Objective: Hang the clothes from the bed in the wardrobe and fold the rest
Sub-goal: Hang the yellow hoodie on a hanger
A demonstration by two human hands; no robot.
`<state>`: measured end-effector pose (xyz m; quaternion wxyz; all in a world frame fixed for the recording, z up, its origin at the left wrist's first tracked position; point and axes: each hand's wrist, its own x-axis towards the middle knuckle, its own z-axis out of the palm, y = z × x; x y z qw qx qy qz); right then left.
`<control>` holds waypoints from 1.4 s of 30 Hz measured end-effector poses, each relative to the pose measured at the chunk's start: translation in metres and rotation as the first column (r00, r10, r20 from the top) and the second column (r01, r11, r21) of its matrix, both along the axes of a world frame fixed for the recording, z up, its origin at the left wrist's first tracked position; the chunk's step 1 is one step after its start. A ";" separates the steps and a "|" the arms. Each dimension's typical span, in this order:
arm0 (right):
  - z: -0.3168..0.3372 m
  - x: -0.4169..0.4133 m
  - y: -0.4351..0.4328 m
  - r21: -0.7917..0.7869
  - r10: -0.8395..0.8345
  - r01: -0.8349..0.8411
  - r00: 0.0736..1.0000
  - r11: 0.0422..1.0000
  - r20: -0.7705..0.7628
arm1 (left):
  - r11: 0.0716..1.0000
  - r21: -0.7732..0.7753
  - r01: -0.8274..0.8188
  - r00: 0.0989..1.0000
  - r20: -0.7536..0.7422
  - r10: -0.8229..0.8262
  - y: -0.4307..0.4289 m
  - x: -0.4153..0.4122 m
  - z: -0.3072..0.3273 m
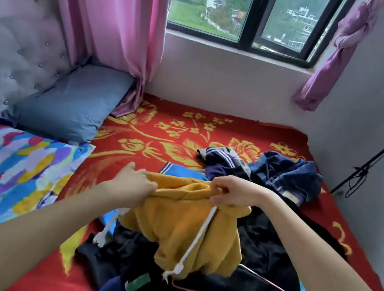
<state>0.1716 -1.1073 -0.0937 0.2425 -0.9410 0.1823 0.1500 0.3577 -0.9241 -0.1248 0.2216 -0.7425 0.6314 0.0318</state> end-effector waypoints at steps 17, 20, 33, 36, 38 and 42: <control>0.055 0.003 0.002 0.167 -0.217 0.165 0.902 0.972 0.374 | 0.986 0.104 -0.131 0.646 -0.745 0.165 -0.004 0.046 0.020; 0.077 0.009 -0.001 0.118 -0.188 0.152 0.887 0.981 0.422 | 0.957 -0.262 -0.127 0.902 -0.432 0.001 0.008 0.070 0.067; -0.044 0.035 -0.007 0.138 -0.171 0.146 0.968 0.980 0.186 | 0.998 -0.040 -0.046 0.964 -0.263 0.034 0.019 0.044 -0.055; -0.074 0.032 -0.009 0.138 -0.190 0.166 0.965 0.976 0.182 | 0.996 0.026 -0.088 0.956 -0.278 0.092 0.018 0.041 -0.069; -0.088 0.031 -0.011 0.176 -0.224 0.189 0.952 0.966 0.207 | 0.986 0.087 -0.145 0.891 -0.421 0.169 0.018 0.041 -0.068; -0.111 0.023 -0.019 0.216 -0.302 0.251 0.922 0.943 0.244 | 0.925 0.271 -0.268 0.563 -0.735 0.378 0.015 0.040 -0.064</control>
